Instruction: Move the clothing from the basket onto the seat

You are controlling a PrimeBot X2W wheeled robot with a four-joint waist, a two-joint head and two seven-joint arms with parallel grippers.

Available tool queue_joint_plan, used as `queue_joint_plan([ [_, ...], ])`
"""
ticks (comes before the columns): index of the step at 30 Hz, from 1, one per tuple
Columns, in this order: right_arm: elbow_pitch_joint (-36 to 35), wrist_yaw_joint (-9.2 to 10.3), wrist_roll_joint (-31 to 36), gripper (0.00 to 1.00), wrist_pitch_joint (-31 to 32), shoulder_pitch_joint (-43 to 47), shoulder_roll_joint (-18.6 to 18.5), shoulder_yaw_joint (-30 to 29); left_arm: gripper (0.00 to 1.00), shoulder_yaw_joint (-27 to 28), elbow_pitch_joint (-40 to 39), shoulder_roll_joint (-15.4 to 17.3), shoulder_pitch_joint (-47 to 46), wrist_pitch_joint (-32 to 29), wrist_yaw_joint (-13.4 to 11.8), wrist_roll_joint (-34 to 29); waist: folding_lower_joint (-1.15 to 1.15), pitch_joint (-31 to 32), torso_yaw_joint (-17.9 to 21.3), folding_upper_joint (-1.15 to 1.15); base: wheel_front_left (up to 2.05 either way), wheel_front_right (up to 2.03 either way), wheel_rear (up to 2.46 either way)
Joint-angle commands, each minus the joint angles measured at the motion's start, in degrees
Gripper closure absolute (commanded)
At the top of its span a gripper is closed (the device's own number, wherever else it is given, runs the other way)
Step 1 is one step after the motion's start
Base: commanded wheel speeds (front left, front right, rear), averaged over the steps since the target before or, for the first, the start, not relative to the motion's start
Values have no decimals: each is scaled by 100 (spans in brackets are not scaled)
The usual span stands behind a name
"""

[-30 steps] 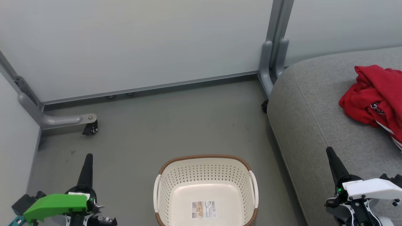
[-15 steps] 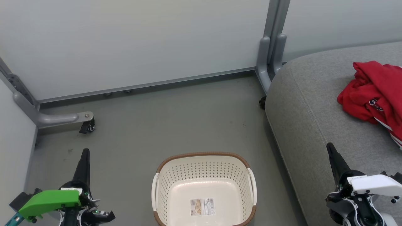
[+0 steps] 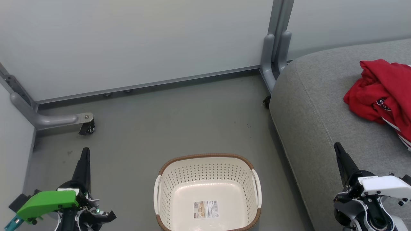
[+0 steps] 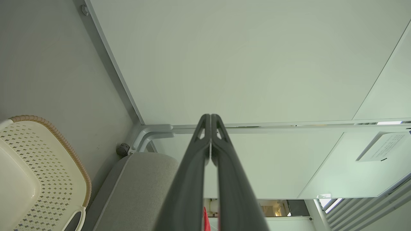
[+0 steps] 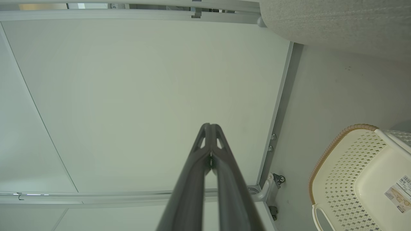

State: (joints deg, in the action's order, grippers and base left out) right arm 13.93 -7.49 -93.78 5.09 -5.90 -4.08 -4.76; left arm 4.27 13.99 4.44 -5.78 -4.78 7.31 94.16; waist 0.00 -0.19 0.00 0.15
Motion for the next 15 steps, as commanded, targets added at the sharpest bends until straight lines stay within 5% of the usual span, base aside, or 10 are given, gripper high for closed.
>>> queue_joint_plan([
  [1, 15, 0, -6, 100, 34, -53, -7, -20, 100, 30, 6, 3, -71, -16, 36, 9, 0, 0, 0, -15, 0, 0, 0],
  [15, 17, 0, 33, 100, 42, -57, 14, -48, 100, 60, 6, -23, -71, -44, 37, -34, 0, 1, 0, -15, 0, 0, 0],
])
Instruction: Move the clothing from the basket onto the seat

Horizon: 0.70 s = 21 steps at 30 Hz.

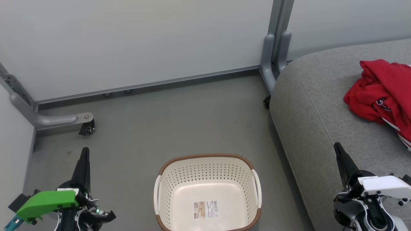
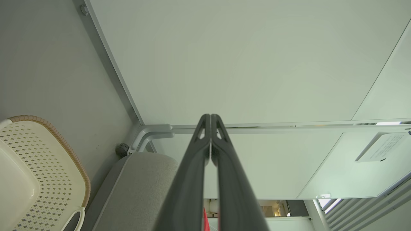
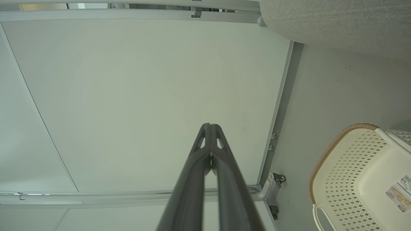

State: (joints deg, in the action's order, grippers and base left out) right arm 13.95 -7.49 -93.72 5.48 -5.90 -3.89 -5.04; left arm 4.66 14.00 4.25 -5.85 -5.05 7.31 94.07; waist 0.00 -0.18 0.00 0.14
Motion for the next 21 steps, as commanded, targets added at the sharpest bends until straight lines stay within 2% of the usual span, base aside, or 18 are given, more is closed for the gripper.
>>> queue_joint_plan([
  [1, 15, 0, 28, 100, 6, -56, -3, -22, 100, 23, 6, -5, -64, -22, 37, -29, 0, 0, 0, -14, 0, 0, 0],
  [21, 17, 0, 50, 100, 42, -60, 16, -55, 100, 60, 8, -36, -69, -46, 37, -62, 0, 0, 0, -14, 0, 0, 0],
])
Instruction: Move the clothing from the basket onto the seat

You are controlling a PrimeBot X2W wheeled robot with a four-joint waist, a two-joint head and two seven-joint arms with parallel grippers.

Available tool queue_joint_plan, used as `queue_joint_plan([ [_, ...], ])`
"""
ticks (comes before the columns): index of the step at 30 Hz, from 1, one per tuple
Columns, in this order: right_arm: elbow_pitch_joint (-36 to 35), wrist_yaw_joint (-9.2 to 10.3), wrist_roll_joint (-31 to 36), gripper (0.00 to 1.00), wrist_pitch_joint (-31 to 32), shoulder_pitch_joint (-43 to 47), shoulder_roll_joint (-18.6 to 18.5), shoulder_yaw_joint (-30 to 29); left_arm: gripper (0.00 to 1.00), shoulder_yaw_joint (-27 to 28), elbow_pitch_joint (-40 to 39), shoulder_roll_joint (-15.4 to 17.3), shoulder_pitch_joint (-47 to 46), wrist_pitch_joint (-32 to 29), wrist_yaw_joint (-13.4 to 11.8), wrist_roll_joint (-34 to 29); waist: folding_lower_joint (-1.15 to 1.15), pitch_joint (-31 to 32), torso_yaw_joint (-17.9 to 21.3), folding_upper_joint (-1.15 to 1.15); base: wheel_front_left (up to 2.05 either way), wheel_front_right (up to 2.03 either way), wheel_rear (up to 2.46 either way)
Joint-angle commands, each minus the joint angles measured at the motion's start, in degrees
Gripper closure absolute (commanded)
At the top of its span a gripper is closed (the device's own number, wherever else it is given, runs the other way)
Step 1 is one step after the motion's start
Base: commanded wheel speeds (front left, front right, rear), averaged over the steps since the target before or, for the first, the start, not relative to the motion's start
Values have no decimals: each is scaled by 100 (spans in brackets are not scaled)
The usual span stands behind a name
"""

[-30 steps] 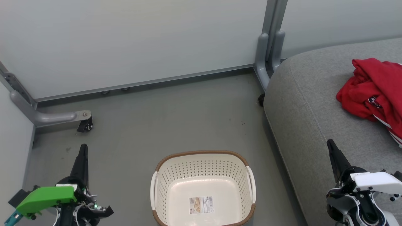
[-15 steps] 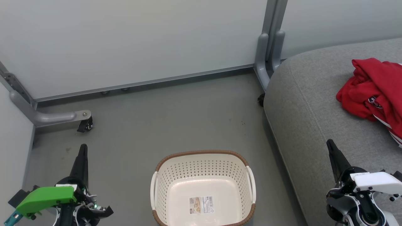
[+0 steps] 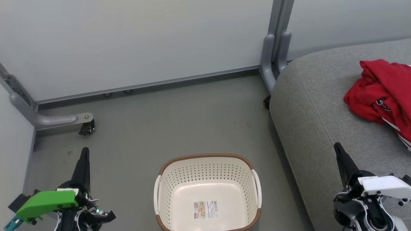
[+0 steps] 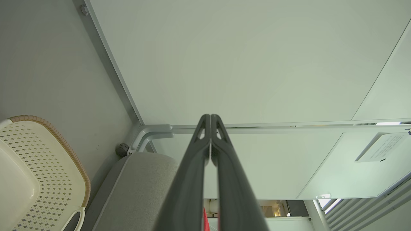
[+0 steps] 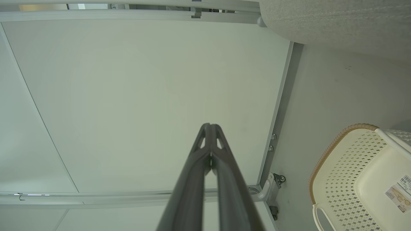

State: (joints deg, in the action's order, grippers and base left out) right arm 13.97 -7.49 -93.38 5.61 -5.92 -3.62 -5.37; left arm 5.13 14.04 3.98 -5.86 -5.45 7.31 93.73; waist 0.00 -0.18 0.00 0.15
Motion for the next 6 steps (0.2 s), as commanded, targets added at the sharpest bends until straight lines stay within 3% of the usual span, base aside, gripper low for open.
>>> queue_joint_plan([
  [1, 15, 0, 19, 100, 31, -58, -10, -24, 100, 16, 4, -12, -68, -9, 37, -30, 0, 0, 0, -15, 0, 0, 0],
  [6, 16, 0, 22, 100, 39, -59, -4, -30, 100, 24, 4, -17, -69, -20, 37, -41, 0, 0, 0, -15, 0, 0, 0],
])
